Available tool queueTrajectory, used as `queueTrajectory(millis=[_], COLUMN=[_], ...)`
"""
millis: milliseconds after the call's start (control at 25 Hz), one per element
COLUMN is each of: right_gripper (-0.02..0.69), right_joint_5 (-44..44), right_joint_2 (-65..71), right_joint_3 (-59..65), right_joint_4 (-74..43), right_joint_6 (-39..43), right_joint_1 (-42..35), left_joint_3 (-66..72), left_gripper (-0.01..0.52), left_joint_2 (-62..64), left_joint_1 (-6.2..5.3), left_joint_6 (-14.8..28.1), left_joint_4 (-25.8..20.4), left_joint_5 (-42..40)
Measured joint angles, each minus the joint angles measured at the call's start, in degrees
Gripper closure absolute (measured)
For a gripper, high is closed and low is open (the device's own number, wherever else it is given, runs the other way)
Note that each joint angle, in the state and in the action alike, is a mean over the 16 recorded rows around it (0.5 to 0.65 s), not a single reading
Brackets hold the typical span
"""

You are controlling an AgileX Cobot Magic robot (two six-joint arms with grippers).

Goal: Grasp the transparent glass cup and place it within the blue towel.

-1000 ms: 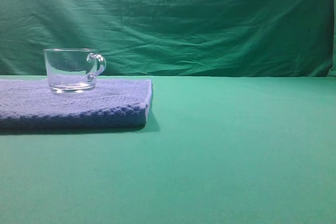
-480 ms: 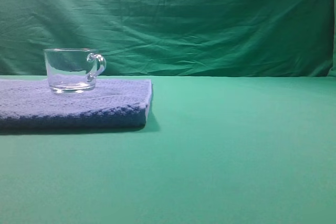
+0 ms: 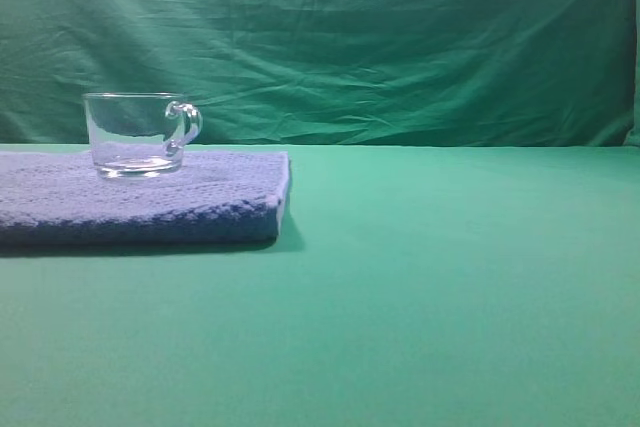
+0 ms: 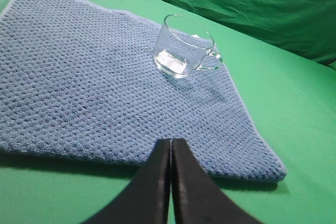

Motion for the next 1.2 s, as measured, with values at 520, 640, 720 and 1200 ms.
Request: queueTrajectory(millis=[520,640,720,1200], right_gripper=[0.665,0.665,0.665,0.665], right_joint_5=[-10.71,-12.46,-13.13,-12.91], right_joint_2=[-26.77,-31.35,-33.71,-38.77], right_joint_3=[22.47,26.27,28.29,35.57], right_joint_4=[-5.76,-7.8,-9.08,-12.48], right_joint_6=[0.81,0.12,-0.36,-2.03], right_joint_1=[-6.61,-6.66,-6.66,-6.66], left_joint_3=[0.0,0.0,0.0,0.0], left_gripper=[0.514,0.514,0.514,0.514], left_joint_2=[0.0,0.0,0.0,0.0], left_joint_1=[0.0,0.0,0.0,0.0], left_joint_6=[0.0,0.0,0.0,0.0], left_joint_4=[0.0,0.0,0.0,0.0], left_joint_5=[0.0,0.0,0.0,0.0])
